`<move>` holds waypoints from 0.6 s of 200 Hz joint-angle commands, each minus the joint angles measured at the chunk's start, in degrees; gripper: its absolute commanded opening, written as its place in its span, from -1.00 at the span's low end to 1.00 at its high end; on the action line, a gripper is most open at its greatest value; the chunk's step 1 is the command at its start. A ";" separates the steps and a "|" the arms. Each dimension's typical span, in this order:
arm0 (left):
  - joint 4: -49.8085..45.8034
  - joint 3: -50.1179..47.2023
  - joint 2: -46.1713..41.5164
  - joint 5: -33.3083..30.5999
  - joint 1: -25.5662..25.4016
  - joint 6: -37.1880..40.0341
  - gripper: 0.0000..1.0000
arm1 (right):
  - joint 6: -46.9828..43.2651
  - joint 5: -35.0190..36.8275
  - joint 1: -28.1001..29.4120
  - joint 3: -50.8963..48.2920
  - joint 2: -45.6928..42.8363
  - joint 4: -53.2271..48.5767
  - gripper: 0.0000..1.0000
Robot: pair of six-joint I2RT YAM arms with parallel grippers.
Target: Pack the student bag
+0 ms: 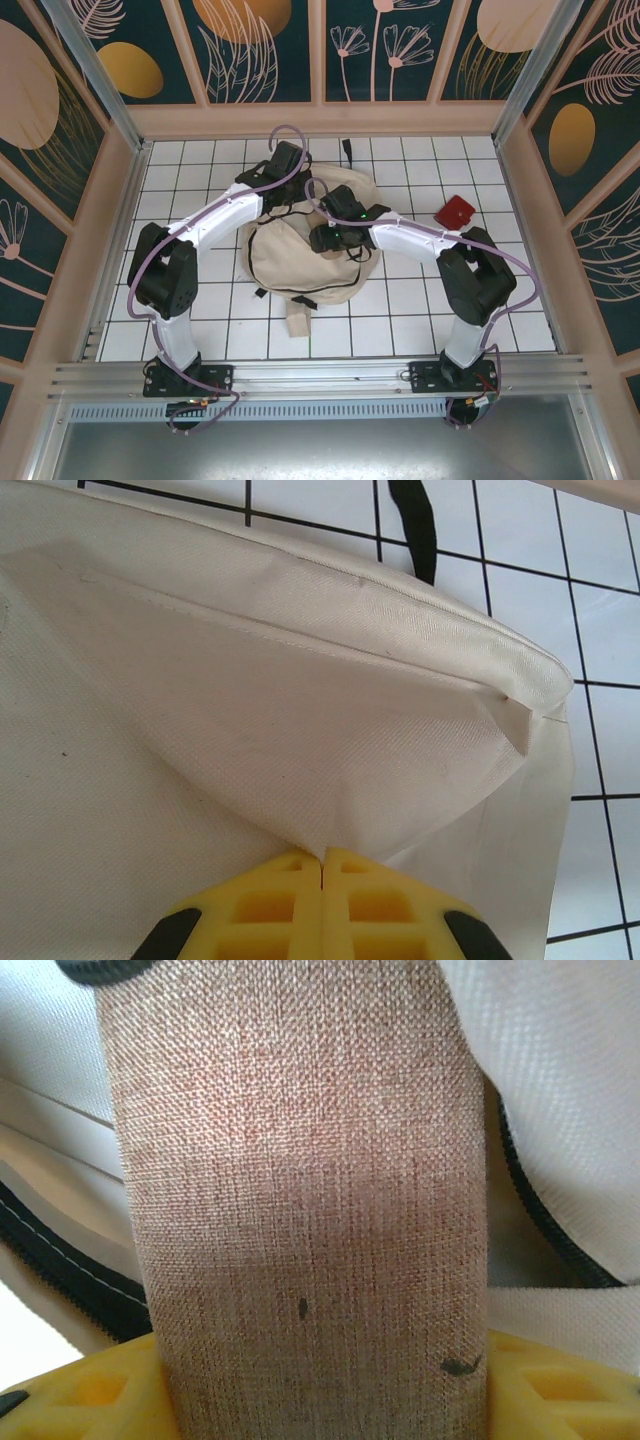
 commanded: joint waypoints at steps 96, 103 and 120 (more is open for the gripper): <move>7.20 -6.64 -1.76 5.06 3.78 -3.50 -1.00 | 7.16 0.24 -0.77 -5.29 -1.25 20.12 0.33; 7.45 -6.93 -1.67 5.20 4.07 -3.59 -1.00 | 7.30 -0.31 -0.76 -5.50 -1.32 20.64 0.40; 7.65 -7.33 -1.35 5.72 4.54 -3.61 -1.00 | 8.04 -1.16 -0.78 -5.67 -1.92 20.03 0.56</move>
